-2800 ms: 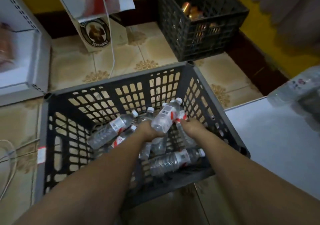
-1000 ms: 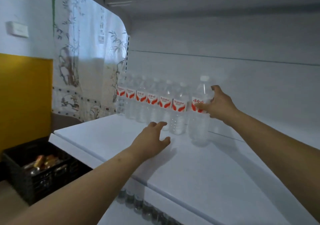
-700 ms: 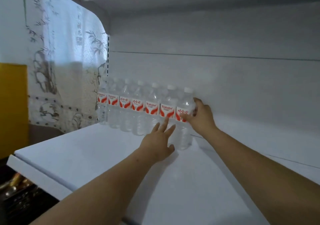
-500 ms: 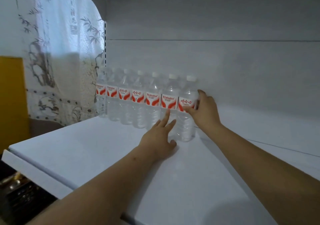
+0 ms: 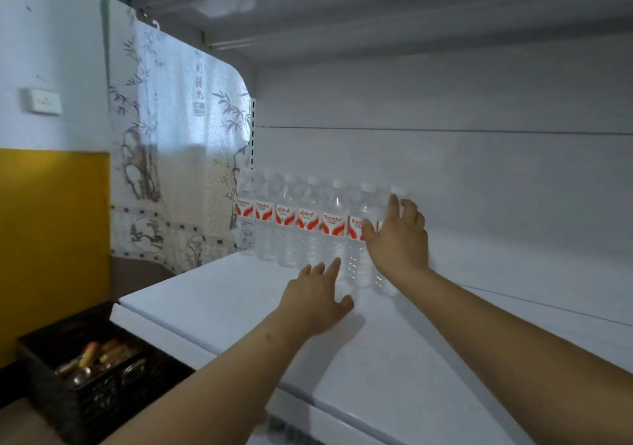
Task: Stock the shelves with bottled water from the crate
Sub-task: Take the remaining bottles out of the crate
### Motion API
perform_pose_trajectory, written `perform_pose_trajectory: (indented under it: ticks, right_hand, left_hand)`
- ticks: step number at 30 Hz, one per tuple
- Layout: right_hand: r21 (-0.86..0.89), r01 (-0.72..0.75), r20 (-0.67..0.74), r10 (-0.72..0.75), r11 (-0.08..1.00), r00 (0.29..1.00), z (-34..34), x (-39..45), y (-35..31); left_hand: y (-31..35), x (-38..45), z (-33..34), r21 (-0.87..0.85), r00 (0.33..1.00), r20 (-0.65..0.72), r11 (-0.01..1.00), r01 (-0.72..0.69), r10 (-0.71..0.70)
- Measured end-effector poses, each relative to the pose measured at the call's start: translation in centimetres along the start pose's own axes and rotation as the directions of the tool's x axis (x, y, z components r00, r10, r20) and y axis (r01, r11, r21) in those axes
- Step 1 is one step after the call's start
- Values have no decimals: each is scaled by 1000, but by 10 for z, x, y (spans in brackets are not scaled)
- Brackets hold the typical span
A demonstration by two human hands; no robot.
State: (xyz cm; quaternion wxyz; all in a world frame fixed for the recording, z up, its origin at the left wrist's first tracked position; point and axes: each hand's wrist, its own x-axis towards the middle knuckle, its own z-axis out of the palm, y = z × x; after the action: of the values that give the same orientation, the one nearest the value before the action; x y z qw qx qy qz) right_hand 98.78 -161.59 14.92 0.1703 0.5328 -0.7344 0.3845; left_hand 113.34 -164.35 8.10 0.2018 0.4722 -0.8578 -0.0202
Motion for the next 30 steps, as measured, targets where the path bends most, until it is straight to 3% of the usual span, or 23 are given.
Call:
perform_pose_trajectory:
  ticks: [8, 15, 18, 23, 30]
  right_hand:
    - [261, 164, 169, -212, 951, 963, -6, -54, -140]
    - [500, 231, 308, -421, 835, 853, 55, -153, -269]
    - [566, 231, 397, -507, 791, 765, 99, -211, -309]
    - [622, 225, 548, -622, 750, 560, 186, -306, -338]
    - [506, 125, 793, -517, 853, 322, 316, -419, -340]
  left_hand:
    - [-72, -119, -62, -50, 981, -150, 991, 121, -127]
    - [-195, -254, -60, -25, 937, -138, 947, 320, -321]
    - [-264, -319, -43, -17, 888, -64, 890, 456, -456]
    - [-364, -425, 12, -29, 739, 85, 740, 672, -668]
    - [-441, -535, 118, 21, 410, 345, 443, 896, -844]
